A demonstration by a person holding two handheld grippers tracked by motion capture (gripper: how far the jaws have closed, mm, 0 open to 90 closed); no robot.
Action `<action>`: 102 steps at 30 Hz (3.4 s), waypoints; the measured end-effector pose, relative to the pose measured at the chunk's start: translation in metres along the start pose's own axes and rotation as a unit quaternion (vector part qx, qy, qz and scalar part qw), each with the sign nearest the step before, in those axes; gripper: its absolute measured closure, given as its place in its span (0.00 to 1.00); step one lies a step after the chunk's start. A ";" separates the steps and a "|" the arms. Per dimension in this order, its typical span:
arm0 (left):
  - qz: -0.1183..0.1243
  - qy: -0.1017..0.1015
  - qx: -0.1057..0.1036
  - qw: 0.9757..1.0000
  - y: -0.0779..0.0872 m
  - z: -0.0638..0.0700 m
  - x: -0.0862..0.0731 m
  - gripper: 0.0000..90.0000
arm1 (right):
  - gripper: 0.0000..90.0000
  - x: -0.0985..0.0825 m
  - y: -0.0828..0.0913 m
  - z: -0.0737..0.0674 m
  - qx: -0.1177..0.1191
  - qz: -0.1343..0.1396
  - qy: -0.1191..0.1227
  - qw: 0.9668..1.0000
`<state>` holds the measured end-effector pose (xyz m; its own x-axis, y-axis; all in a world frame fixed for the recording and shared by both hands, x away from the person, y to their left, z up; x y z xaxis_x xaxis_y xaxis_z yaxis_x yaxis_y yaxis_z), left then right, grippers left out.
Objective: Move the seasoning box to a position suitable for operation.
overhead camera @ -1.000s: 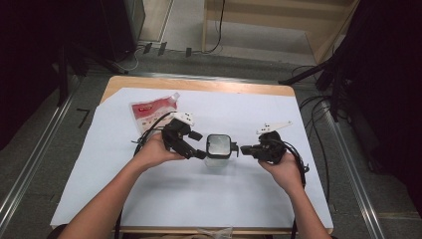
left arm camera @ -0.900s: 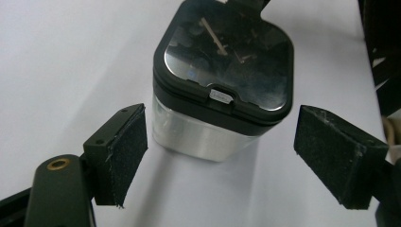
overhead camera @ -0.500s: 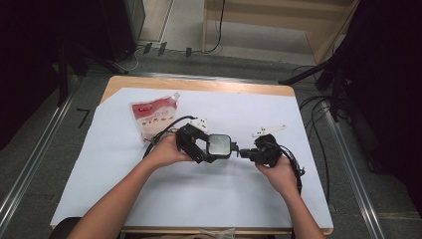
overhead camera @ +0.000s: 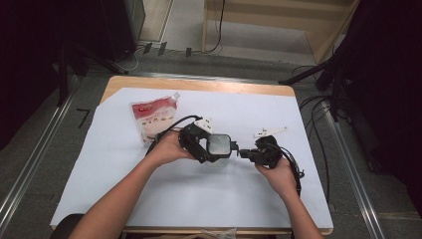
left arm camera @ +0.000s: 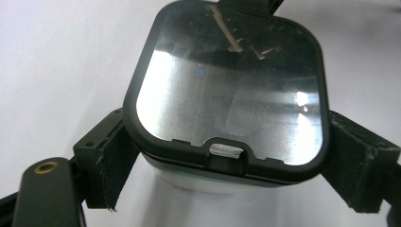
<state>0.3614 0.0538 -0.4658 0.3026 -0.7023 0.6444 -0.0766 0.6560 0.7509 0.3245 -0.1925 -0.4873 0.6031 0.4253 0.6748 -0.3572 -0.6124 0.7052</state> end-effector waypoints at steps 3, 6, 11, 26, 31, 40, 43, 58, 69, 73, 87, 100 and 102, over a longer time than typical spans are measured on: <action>0.004 0.003 -0.005 1.000 0.001 0.000 -0.001 0.18 | 1.00 0.000 0.000 0.000 0.002 -0.002 -0.001 1.000; 0.007 0.002 0.000 1.000 0.005 0.000 0.000 0.18 | 1.00 0.001 -0.001 0.000 0.001 -0.003 -0.002 1.000; 0.004 0.005 0.001 1.000 0.007 0.001 0.003 0.19 | 1.00 0.001 -0.001 0.000 0.003 -0.005 0.002 1.000; 0.000 0.001 -0.003 1.000 0.008 0.002 0.005 0.20 | 1.00 0.021 0.012 0.005 -0.012 -0.016 0.006 1.000; -0.001 0.008 -0.004 1.000 0.008 0.001 0.007 0.20 | 1.00 0.021 -0.005 0.008 -0.015 -0.034 0.013 0.999; 0.011 0.008 -0.003 1.000 0.015 -0.001 0.012 0.21 | 1.00 0.021 -0.007 0.011 -0.011 -0.026 0.010 1.000; 0.014 0.005 0.000 1.000 0.017 0.000 0.013 0.21 | 1.00 0.021 -0.007 0.010 -0.012 -0.026 0.013 1.000; 0.030 0.013 -0.011 0.999 0.026 0.006 0.022 0.22 | 1.00 0.021 -0.007 0.007 -0.009 -0.025 0.017 1.000; 0.044 0.005 -0.035 0.998 0.034 0.013 0.042 0.44 | 1.00 0.020 -0.008 0.002 -0.004 -0.025 0.024 0.999; 0.037 0.003 -0.033 0.999 0.034 0.015 0.046 0.45 | 1.00 0.020 -0.008 0.002 -0.003 -0.025 0.023 0.999; 0.015 0.015 -0.061 0.998 0.032 0.020 0.060 0.58 | 1.00 0.020 -0.010 0.000 -0.004 -0.026 0.026 0.999; 0.011 0.007 -0.078 0.997 0.036 0.022 0.063 0.81 | 1.00 0.021 -0.016 -0.007 0.003 -0.032 0.042 0.999; 0.009 0.007 -0.078 0.997 0.036 0.022 0.063 0.81 | 1.00 0.021 -0.016 -0.007 0.003 -0.033 0.042 0.999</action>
<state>0.3566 0.0265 -0.3950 0.3160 -0.6871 0.6543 0.0664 0.7039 0.7072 0.3378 -0.1689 -0.4827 0.5626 0.5195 0.6431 -0.3139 -0.5854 0.7475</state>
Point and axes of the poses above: each handheld gripper's, and its own axes: y roughly backward along the jaws, x roughly out of its top, z roughly to its right, the point moved 1 cm from there along -y, roughly forward along the jaws, and after that the axes turned 4 degrees about y, right-handed, at the moved point
